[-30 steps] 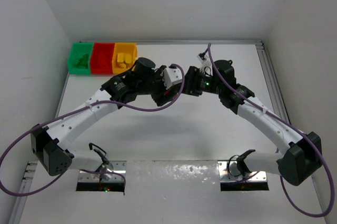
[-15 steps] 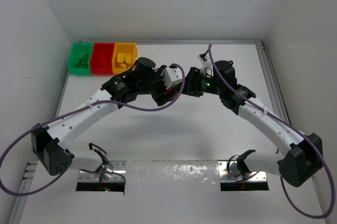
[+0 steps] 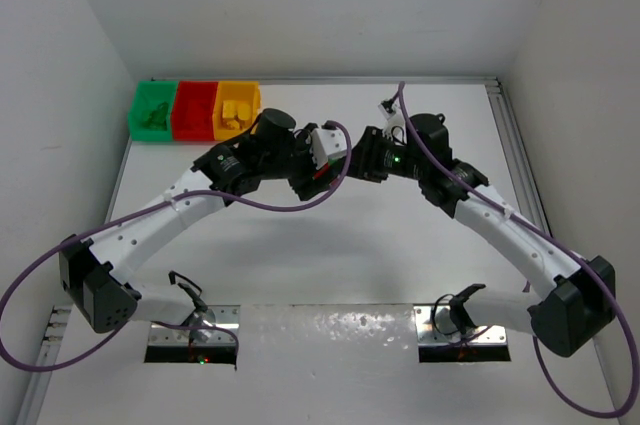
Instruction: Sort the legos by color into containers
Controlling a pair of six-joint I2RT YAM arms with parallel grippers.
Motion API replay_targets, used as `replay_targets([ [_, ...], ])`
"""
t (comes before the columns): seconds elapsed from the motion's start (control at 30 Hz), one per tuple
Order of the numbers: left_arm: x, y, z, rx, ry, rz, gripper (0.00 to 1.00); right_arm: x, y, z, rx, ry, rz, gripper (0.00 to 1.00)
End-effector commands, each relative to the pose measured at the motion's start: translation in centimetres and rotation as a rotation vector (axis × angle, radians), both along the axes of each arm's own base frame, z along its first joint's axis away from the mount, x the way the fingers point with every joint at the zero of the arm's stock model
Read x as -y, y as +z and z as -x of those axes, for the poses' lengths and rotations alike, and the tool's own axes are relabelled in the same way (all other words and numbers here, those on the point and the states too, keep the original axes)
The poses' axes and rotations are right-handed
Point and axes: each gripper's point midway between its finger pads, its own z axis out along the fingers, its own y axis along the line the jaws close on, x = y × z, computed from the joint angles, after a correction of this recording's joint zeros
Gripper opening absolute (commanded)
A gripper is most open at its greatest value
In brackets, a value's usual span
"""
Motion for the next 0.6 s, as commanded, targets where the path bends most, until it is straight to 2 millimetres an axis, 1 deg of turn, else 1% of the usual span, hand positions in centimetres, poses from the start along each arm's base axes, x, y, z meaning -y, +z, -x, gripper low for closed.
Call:
replay_targets([
  [0.0,0.1,0.8,0.0,0.033,-0.017,0.012,0.0,0.2,2.5,-0.1,0.089,-0.002,-0.008,0.0],
  [0.03,-0.1,0.2,0.1,0.029,-0.019,-0.003,0.0,0.5,2.5,-0.2,0.094,-0.014,0.008,0.0],
  [0.07,-0.7,-1.4,0.4,0.011,-0.019,-0.043,0.0,1.4,2.2,-0.6,0.1,-0.055,0.061,0.0],
  [0.1,-1.3,-2.2,0.3,0.011,0.0,-0.069,0.0,2.1,2.8,-0.9,0.114,-0.087,0.088,0.0],
  [0.13,-1.9,-3.1,0.3,0.009,0.013,-0.095,0.0,2.9,2.3,-1.2,0.11,-0.119,0.133,0.0],
  [0.17,-2.8,-4.9,0.4,-0.002,0.036,-0.144,0.0,4.7,1.7,-1.6,0.105,-0.18,0.193,0.0],
  [0.2,-3.3,-5.7,0.5,-0.004,0.044,-0.161,0.0,5.6,1.7,-1.8,0.104,-0.208,0.203,0.0],
  [0.23,-3.7,-6.1,0.7,-0.005,0.047,-0.173,0.0,6.4,1.3,-2.0,0.091,-0.23,0.208,0.0],
  [0.27,-4.0,-6.9,1.0,-0.014,0.045,-0.187,0.0,7.7,1.6,-2.3,0.079,-0.268,0.184,0.0],
  [0.33,-4.2,-7.6,1.3,-0.026,0.047,-0.191,0.0,8.9,1.2,-2.6,0.062,-0.305,0.173,0.0],
  [0.4,-4.3,-8.1,1.5,-0.04,0.054,-0.192,0.0,8.8,1.3,-2.5,0.069,-0.289,0.173,0.0],
  [0.47,-4.6,-9.3,1.5,-0.057,0.067,-0.211,0.0,8.5,1.1,-2.4,0.056,-0.273,0.171,0.0],
  [0.53,-5.4,-11.8,1.8,-0.114,0.1,-0.263,0.0,8.4,0.3,-2.3,0.035,-0.263,0.179,0.0],
  [0.57,-5.9,-13.7,1.9,-0.151,0.12,-0.311,0.0,8.4,0.1,-2.3,0.027,-0.264,0.185,0.0],
])
